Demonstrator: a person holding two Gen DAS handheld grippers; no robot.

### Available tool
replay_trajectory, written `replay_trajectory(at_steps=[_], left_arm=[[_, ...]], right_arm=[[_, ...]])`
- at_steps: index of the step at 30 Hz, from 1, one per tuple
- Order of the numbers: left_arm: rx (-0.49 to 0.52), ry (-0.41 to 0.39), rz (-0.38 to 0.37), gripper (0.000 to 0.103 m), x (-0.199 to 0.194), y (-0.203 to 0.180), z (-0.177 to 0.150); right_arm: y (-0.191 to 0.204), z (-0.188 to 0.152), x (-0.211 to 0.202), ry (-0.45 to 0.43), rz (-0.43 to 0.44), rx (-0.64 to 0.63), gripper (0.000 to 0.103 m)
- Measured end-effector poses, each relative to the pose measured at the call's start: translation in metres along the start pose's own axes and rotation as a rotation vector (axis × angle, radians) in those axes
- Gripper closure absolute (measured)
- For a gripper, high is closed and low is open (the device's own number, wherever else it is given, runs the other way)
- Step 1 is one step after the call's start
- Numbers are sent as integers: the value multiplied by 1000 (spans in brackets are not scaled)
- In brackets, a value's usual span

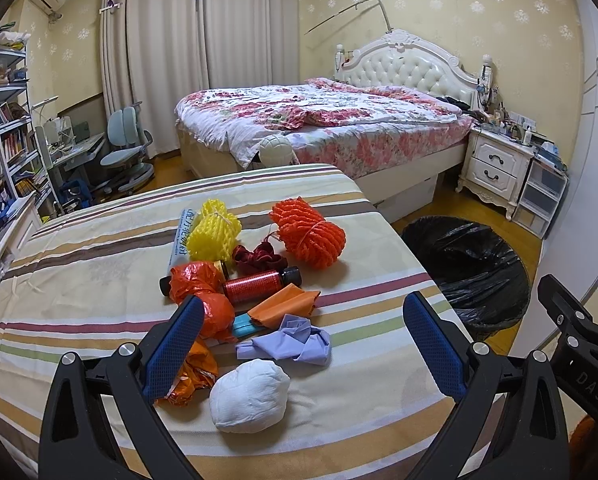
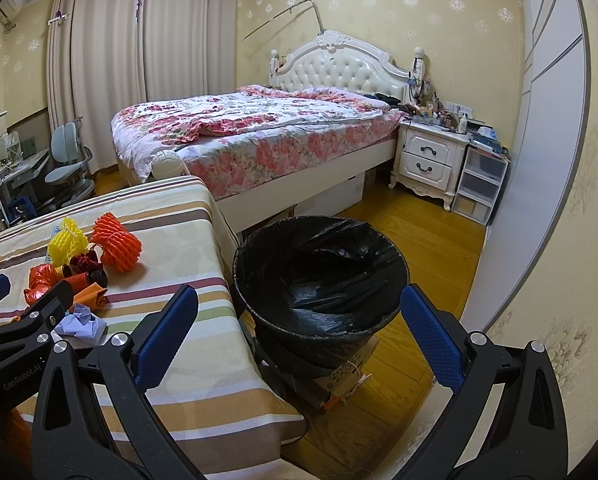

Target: Collect trash

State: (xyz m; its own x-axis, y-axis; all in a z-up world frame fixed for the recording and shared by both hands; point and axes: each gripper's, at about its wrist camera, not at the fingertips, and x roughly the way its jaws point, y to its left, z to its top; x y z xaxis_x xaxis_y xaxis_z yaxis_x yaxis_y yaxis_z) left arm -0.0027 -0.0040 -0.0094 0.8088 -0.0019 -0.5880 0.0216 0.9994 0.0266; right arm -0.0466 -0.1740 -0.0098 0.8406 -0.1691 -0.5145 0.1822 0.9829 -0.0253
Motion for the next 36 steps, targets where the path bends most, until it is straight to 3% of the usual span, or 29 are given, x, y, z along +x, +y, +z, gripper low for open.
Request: replay_trajectory(at_steps=[36], left_arm=[[10,26,-27,7,0,-10,-4]], right_arm=[[-2,-6,2,11,1,3,4]])
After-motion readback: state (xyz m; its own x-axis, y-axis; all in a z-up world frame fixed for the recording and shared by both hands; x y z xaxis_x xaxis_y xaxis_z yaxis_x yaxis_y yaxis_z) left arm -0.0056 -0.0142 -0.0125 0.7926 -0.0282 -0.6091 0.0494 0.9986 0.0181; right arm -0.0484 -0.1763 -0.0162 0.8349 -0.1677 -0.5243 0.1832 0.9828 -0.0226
